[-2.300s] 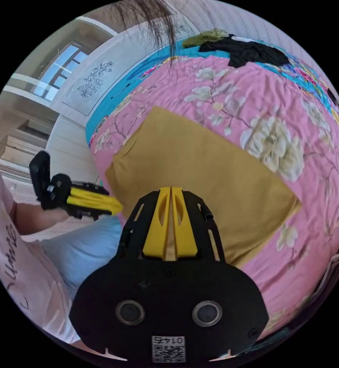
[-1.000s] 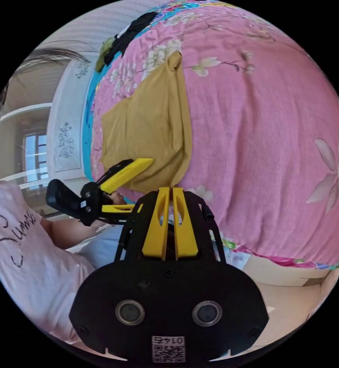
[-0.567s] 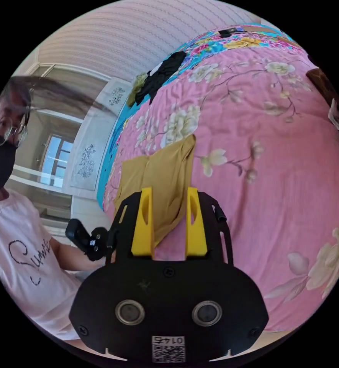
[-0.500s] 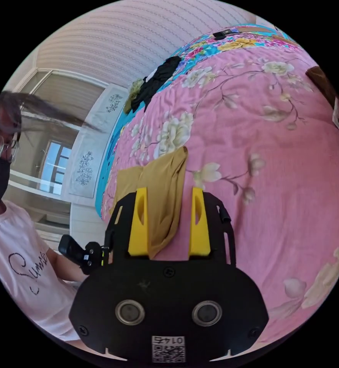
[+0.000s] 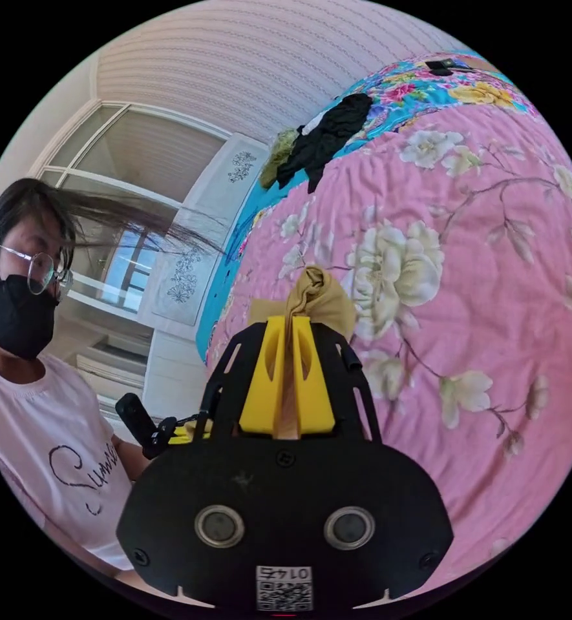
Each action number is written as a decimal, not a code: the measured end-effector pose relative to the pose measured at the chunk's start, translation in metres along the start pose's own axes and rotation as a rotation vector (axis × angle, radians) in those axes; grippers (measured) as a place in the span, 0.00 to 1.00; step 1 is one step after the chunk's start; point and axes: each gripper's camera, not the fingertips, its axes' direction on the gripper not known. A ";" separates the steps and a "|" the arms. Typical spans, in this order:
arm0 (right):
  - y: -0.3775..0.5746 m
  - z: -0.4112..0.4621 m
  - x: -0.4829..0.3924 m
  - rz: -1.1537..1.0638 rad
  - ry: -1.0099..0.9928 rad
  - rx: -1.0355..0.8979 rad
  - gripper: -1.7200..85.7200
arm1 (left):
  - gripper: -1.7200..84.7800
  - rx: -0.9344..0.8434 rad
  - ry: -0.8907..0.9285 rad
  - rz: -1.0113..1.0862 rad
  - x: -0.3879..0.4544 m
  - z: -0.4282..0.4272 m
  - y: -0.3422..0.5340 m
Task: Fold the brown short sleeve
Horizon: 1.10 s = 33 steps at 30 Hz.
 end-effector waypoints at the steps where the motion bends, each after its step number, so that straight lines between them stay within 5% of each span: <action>1: -0.012 0.020 -0.021 -0.036 -0.014 -0.041 0.03 | 0.01 0.016 -0.017 -0.030 -0.008 -0.009 0.001; 10: -0.047 0.236 -0.141 -0.228 0.060 -0.297 0.04 | 0.01 0.090 -0.284 -0.402 -0.118 -0.084 0.041; 17: -0.042 0.264 -0.171 -0.376 0.117 -0.357 0.07 | 0.01 0.034 -0.117 -0.585 -0.164 -0.106 0.082; 22: -0.043 0.293 -0.183 -0.548 0.238 -0.496 0.18 | 0.02 0.001 -0.206 -0.713 -0.171 -0.124 0.108; 29: -0.012 0.357 -0.201 -0.688 0.239 -0.719 0.21 | 0.13 0.069 -0.237 -0.610 -0.161 -0.106 0.083; 33: 0.025 0.364 -0.225 -0.809 0.300 -0.705 0.14 | 0.14 -0.003 -0.258 -0.585 -0.146 -0.072 0.073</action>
